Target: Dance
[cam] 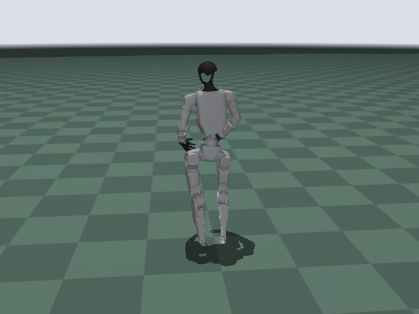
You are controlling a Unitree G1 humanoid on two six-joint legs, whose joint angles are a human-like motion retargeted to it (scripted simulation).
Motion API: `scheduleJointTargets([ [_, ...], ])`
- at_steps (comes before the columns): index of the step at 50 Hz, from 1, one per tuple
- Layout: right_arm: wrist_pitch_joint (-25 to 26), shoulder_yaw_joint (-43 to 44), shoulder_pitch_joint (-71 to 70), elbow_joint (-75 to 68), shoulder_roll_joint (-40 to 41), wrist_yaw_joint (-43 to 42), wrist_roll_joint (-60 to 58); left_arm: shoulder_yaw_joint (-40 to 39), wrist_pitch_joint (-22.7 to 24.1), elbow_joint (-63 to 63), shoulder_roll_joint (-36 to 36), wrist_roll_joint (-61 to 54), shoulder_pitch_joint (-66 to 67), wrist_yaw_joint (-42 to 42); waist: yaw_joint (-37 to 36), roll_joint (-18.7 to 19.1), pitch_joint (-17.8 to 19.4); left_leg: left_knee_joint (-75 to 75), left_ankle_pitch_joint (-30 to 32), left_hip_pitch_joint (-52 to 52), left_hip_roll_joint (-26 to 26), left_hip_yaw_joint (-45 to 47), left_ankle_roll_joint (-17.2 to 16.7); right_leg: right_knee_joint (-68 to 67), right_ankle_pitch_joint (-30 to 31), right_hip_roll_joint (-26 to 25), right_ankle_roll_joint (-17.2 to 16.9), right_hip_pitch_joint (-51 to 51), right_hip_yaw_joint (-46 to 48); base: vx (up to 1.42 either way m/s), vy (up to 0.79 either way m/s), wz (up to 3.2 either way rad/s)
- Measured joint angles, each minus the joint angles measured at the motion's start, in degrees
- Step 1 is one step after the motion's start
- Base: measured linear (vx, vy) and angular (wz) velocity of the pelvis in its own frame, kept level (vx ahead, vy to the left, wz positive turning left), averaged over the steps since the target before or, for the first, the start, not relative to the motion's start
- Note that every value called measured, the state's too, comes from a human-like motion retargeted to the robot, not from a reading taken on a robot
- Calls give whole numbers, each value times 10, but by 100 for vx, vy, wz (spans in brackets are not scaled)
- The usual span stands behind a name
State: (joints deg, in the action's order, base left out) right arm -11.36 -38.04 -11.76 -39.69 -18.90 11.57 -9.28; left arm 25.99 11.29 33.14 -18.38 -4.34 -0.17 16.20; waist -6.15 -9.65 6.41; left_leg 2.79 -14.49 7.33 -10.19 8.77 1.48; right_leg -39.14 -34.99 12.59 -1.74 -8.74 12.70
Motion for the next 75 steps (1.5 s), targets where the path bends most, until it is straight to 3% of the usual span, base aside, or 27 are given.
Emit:
scheduleJointTargets([
  [15,-6,-22,-10,34,-19,4,4,11,7,-153,-9,-34,-13,-7,2,8,-5,-41,22,12,0,-4,-6,9,9,-3,-3,-2,2,0,0,0],
  [48,21,33,16,62,-6,-10,72,-4,-15,-195,-11,-33,-10,-4,-4,9,9,-11,2,8,2,0,0,19,13,-2,-15,11,8,0,0,0],
  [60,32,39,14,54,2,-2,85,-8,-24,-199,-14,-1,-14,-2,-7,7,16,52,-30,-21,3,-2,6,14,10,4,-16,11,12,0,0,0],
  [75,41,46,4,27,9,-34,122,-12,-36,-179,-5,-8,7,-39,-12,4,28,182,-112,-95,6,11,24,-40,-10,18,-16,-31,8,0,3,-5],
])
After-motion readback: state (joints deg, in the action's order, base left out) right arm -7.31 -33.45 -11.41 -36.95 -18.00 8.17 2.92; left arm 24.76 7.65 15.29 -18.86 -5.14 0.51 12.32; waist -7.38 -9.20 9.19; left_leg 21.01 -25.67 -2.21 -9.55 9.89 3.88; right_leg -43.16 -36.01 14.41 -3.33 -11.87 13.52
